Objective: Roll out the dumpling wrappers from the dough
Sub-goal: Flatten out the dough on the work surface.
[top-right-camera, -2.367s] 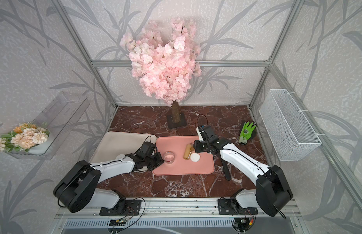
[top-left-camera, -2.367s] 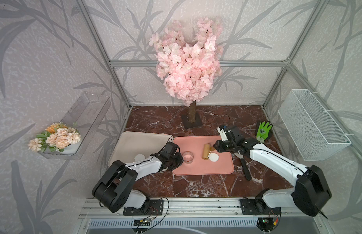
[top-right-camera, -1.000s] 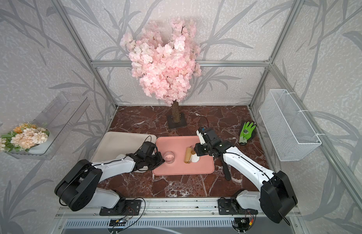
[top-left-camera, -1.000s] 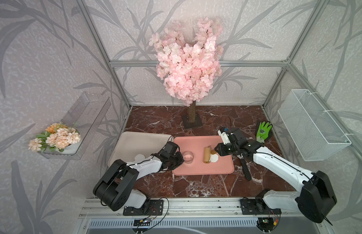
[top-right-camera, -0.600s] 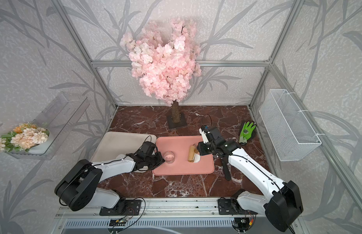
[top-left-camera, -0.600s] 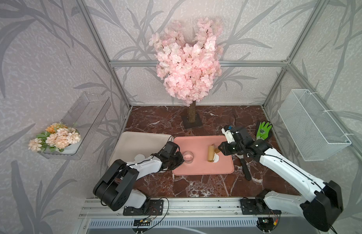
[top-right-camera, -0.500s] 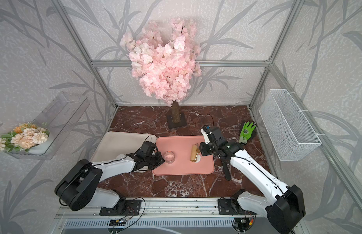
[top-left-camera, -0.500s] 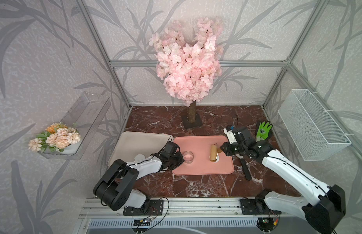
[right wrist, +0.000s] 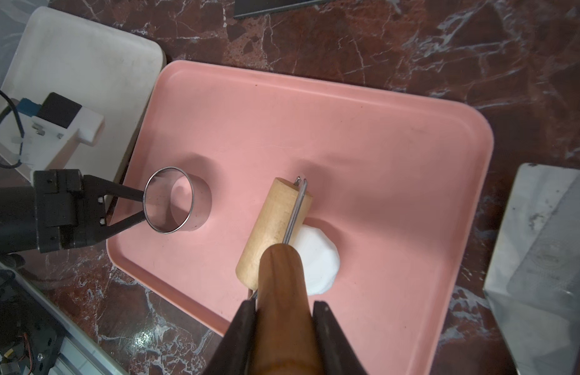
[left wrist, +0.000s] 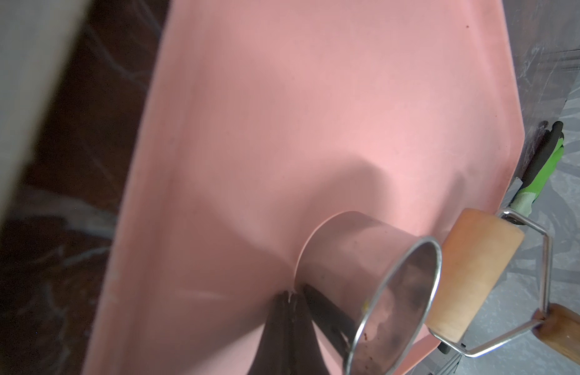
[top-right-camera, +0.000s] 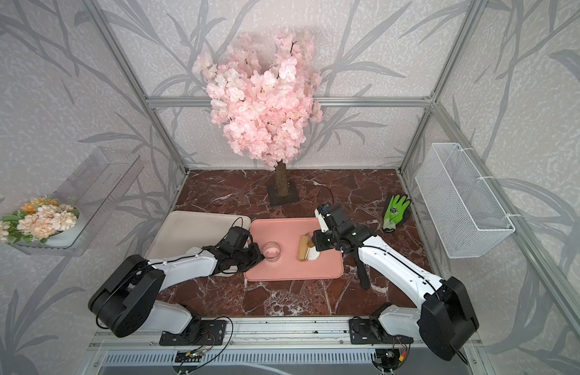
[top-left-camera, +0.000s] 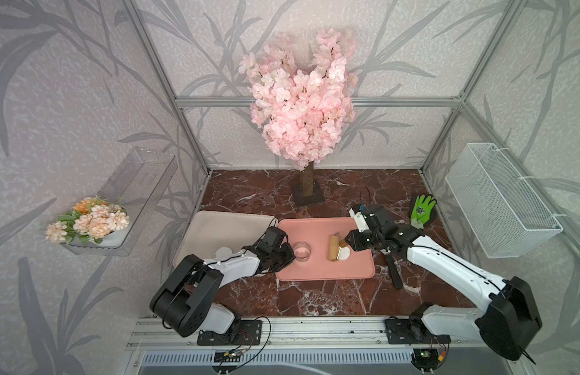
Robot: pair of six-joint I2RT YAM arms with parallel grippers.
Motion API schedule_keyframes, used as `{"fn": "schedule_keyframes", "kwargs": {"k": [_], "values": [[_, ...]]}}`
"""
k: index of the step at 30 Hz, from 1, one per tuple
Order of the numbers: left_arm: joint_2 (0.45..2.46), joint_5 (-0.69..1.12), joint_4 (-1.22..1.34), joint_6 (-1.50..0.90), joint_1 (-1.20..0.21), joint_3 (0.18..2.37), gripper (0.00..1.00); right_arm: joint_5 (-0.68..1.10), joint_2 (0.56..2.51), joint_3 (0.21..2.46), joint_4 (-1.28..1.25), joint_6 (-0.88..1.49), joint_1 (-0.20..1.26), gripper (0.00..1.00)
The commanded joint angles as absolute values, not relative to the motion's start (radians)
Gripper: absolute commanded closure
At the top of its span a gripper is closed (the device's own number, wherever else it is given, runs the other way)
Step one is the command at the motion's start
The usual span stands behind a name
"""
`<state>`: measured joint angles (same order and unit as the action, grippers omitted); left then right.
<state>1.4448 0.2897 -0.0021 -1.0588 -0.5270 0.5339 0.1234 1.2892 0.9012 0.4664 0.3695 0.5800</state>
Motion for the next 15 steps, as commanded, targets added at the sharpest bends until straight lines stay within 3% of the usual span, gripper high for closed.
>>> {"fn": "schedule_keyframes", "kwargs": {"k": [1, 9, 15], "values": [[1.488, 0.246, -0.143, -1.054, -0.522, 0.488, 1.00, 0.078, 1.324, 0.884, 0.526, 0.373, 0.574, 1.00], [1.483, 0.243, -0.156, -1.048, -0.523, 0.502, 1.00, 0.153, 1.254, 1.023, 0.565, 0.382, 0.576, 1.00], [1.479, 0.247, -0.147, -1.052, -0.523, 0.494, 1.00, 0.070, 1.166, 1.013, 0.616, 0.340, 0.566, 1.00]]}}
